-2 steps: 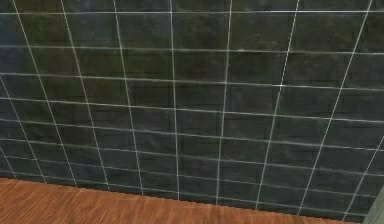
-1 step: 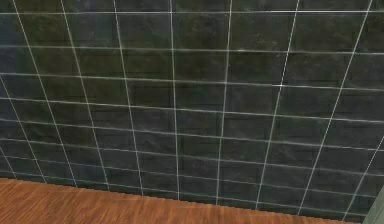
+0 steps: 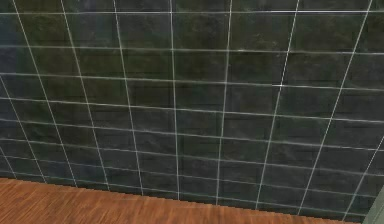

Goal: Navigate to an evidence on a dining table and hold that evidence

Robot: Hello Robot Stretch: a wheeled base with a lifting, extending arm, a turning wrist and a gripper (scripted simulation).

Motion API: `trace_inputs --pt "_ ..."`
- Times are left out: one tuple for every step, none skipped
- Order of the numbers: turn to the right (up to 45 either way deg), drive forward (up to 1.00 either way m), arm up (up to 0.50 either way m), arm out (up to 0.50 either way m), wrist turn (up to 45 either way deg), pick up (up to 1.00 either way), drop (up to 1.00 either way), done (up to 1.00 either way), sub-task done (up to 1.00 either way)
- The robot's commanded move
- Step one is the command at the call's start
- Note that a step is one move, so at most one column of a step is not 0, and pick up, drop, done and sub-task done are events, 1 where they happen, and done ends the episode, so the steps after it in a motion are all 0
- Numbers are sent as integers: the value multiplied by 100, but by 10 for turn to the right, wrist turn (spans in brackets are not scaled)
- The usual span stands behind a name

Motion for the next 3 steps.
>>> trace_inputs --pt "0 0 0 0 450 0 0 0 0" --pt "0 0 0 0 450 0 0 0 0" --pt "0 0 0 0 450 0 0 0 0"
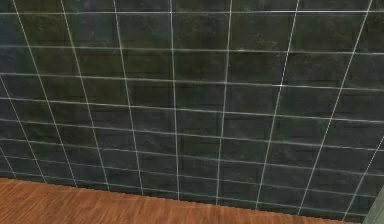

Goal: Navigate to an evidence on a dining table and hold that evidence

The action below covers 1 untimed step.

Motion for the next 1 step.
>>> trace_inputs --pt "0 0 0 0 390 0 0 0 0"
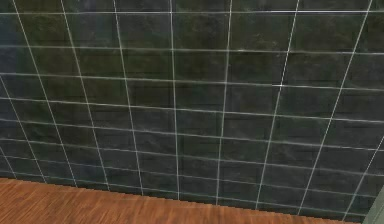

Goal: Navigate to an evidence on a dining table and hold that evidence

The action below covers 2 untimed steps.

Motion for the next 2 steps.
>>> trace_inputs --pt "0 0 -30 0 0 0 0 0 0" --pt "0 0 0 0 0 100 0 0 0"
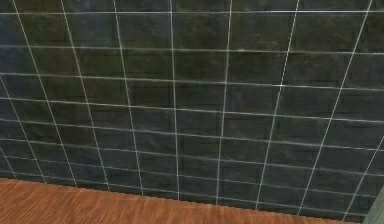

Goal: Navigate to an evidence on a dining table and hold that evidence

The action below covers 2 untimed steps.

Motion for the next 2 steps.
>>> trace_inputs --pt "0 0 10 0 0 0 0 0 0" --pt "0 0 0 0 0 0 0 100 0"
